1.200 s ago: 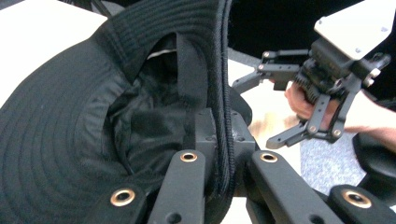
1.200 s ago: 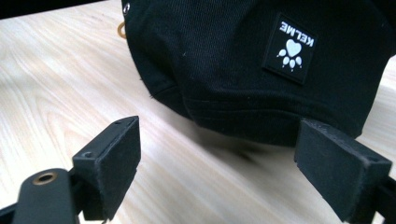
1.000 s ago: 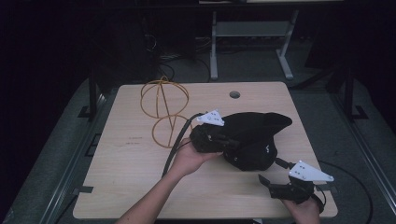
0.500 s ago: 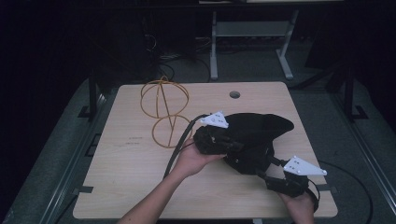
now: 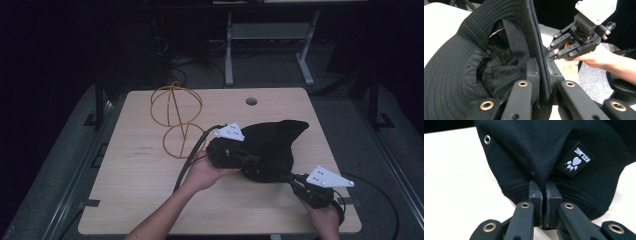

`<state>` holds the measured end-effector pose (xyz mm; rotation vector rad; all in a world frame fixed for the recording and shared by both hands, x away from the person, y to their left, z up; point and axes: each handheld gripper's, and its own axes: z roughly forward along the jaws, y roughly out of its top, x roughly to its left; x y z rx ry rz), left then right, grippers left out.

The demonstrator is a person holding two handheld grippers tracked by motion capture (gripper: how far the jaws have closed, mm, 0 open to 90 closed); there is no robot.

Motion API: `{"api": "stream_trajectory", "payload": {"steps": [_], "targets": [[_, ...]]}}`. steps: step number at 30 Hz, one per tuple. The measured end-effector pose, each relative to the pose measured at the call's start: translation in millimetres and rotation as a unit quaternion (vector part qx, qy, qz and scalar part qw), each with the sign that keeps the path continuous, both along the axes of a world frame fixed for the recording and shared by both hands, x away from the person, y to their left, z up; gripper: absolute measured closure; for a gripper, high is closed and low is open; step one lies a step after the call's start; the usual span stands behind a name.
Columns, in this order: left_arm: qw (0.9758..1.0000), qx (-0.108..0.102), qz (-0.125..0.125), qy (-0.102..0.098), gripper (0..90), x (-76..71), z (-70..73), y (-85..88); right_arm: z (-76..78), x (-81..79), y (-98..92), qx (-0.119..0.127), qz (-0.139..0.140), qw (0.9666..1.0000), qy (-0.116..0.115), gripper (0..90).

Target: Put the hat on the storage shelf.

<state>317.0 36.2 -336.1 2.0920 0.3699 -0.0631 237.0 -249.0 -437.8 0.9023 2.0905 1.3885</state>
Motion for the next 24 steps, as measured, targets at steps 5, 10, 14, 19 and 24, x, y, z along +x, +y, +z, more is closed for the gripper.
{"api": "stream_trajectory", "payload": {"steps": [5,10,14,19,24], "targets": [[0.9997,0.014,0.012,-0.016,71.7,-1.9,0.1,3.3,9.9,-0.9,-3.8,-0.004,0.005,1.0000,-0.006,86.3],[0.9993,0.017,0.019,-0.027,59.9,-3.1,2.0,11.1,18.2,0.2,-6.1,0.003,0.008,0.9999,-0.006,86.3],[0.9987,0.026,0.019,-0.039,56.7,-6.8,3.5,16.7,22.6,0.4,-9.6,0.016,0.005,0.9998,-0.004,86.4],[0.9976,0.032,0.024,-0.056,54.9,-11.9,7.0,22.7,28.6,1.8,-13.0,0.031,0.000,0.9995,0.000,86.5],[0.9971,0.030,0.029,-0.064,53.9,-14.9,10.1,30.3,39.0,4.5,-15.9,0.046,-0.006,0.9989,0.004,86.5]]}}
